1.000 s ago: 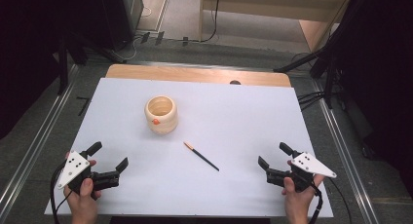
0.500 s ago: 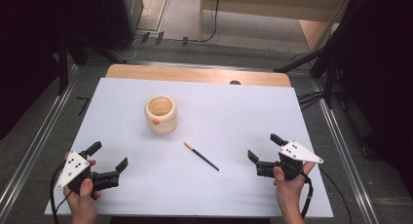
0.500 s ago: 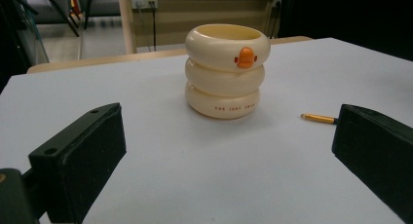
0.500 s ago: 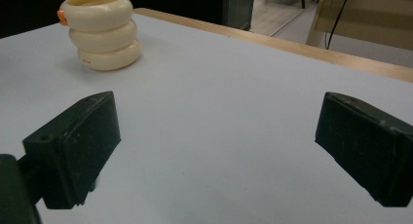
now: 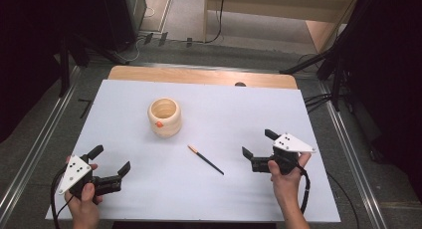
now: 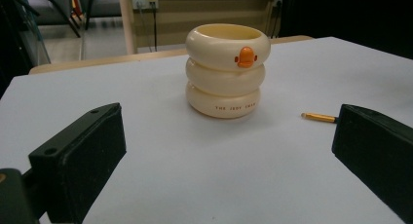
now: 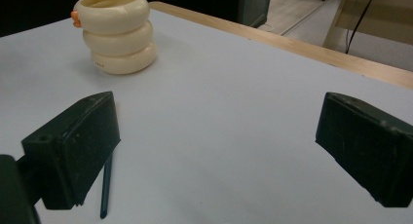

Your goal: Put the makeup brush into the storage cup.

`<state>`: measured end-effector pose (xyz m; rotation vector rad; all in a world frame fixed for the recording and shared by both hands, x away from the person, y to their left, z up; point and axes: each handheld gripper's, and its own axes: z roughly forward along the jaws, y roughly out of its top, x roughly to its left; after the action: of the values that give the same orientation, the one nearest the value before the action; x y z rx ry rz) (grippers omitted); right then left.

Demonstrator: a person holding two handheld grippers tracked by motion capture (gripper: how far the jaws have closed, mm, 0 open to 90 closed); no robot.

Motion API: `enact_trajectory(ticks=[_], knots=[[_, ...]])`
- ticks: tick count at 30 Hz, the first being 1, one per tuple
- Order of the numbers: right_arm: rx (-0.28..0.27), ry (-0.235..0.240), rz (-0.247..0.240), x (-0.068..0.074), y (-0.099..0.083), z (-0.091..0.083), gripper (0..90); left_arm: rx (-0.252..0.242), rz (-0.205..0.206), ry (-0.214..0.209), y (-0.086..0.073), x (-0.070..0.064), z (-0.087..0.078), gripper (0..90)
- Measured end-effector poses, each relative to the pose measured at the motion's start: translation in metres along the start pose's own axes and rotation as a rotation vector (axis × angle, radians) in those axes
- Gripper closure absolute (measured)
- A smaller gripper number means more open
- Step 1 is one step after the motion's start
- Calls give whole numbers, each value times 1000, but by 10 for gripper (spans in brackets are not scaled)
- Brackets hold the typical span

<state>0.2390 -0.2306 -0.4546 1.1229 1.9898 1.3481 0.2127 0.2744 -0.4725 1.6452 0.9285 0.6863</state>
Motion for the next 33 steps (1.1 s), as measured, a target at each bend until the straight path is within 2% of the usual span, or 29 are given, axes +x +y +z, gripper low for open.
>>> enact_trajectory(ticks=[6, 15, 22, 29, 33], knots=[[46, 17, -18, 3, 9, 9, 26, -2, 0, -1, 0, 0, 0, 0], [97, 76, -53, 9, 23, 22, 26, -10, 1, 6, 2, 0, -3, 0], [138, 105, -77, 14, 33, 34, 26, 2, 26, -2, 2, -5, 0, 0], [206, 134, -105, 20, 43, 48, 27, 3, 32, -7, 3, -8, 1, 0], [248, 130, -117, 23, 46, 57, 27, 5, 34, -8, 3, -7, 1, 0]])
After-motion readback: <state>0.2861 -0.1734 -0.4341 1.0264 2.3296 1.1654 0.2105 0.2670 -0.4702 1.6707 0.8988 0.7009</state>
